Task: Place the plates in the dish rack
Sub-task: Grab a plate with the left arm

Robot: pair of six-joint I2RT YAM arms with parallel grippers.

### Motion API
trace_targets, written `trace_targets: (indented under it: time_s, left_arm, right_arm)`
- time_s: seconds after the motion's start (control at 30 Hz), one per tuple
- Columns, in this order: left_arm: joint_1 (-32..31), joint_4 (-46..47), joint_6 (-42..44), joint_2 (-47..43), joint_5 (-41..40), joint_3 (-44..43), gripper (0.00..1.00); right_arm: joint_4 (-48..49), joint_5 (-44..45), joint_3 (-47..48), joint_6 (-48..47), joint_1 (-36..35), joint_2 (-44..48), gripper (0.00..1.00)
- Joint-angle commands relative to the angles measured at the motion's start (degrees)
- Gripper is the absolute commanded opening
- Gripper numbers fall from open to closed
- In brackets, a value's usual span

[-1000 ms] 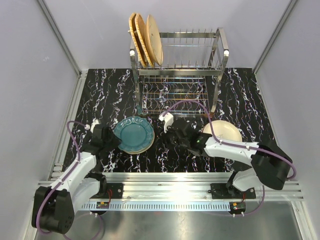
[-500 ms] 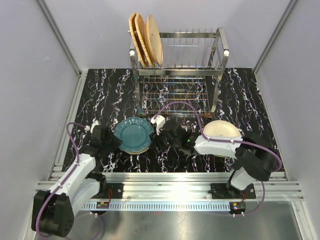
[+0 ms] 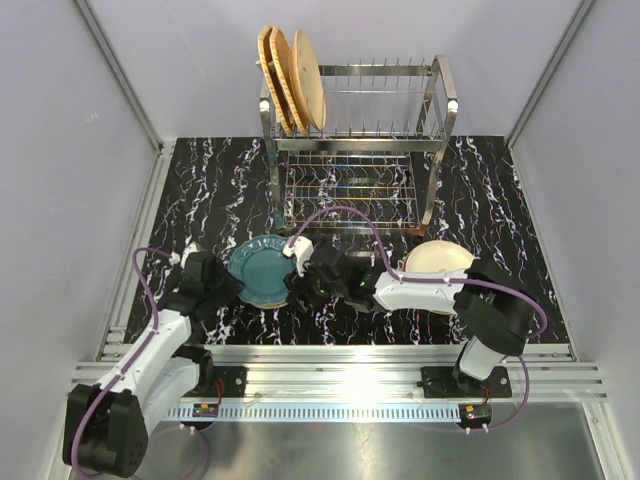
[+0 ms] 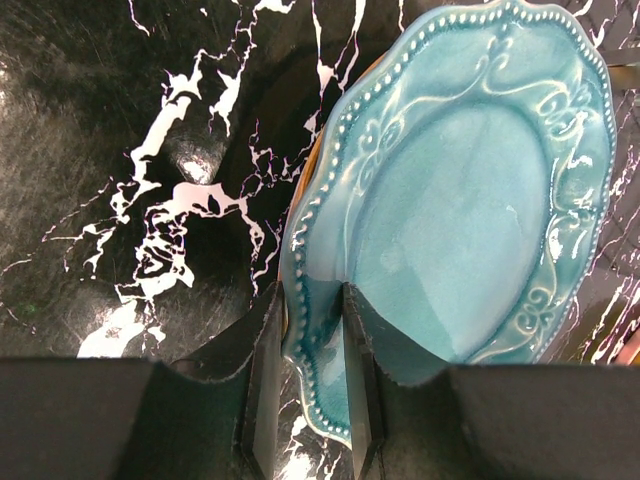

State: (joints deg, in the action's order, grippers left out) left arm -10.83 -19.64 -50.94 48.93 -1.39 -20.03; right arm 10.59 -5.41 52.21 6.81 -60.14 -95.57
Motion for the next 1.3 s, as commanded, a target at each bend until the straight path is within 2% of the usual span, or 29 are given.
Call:
trace_targets:
  time_s: [0.0, 0.27, 0.53, 0.7, 0.87, 0.93, 1.13, 1.27]
  left_arm:
    - [-0.5, -4.9, 0.9, -0.9, 1.1, 0.4, 0.23]
    - [-0.4, -9.5, 1.2, -3.7, 3.5, -2.6, 0.2]
    - [-0.4, -11.6, 2.2, -4.7, 2.4, -5.3, 0.18]
    - [-0.4, -13.6, 3.4, -5.0, 1.6, -8.5, 0.11]
    - [-0.4, -14.9, 4.2, -5.1, -0.5, -11.5, 0.03]
    - [-0.4, -15.2, 4.3, -4.8, -0.5, -12.7, 0.0]
    - [-0.4, -15.4, 4.4, -3.8, 0.0, -15.6, 0.0]
    - [-0.5, -16.0, 4.7, -3.3, 0.5, -17.2, 0.0]
  right_arm:
    - [1.5, 1.3, 2.4, -2.0, -0.7, -0.5, 0.62]
    - [1.4, 0.9, 3.5, -2.9, -1.2, -0.8, 0.65]
    - [1.8, -1.0, 4.0, -4.9, -1.8, -0.8, 0.68]
    - [5.4, -3.8, 1.4, -10.0, -2.7, 1.6, 0.77]
    - [5.0, -3.7, 1.8, -12.2, -3.6, 2.8, 0.85]
    - [4.5, -3.1, 2.2, -13.3, -4.4, 2.7, 0.88]
    - [2.5, 2.8, 5.4, -17.1, -7.5, 0.4, 0.9]
    - [1.8, 10.4, 8.8, -18.8, -8.8, -2.4, 0.89]
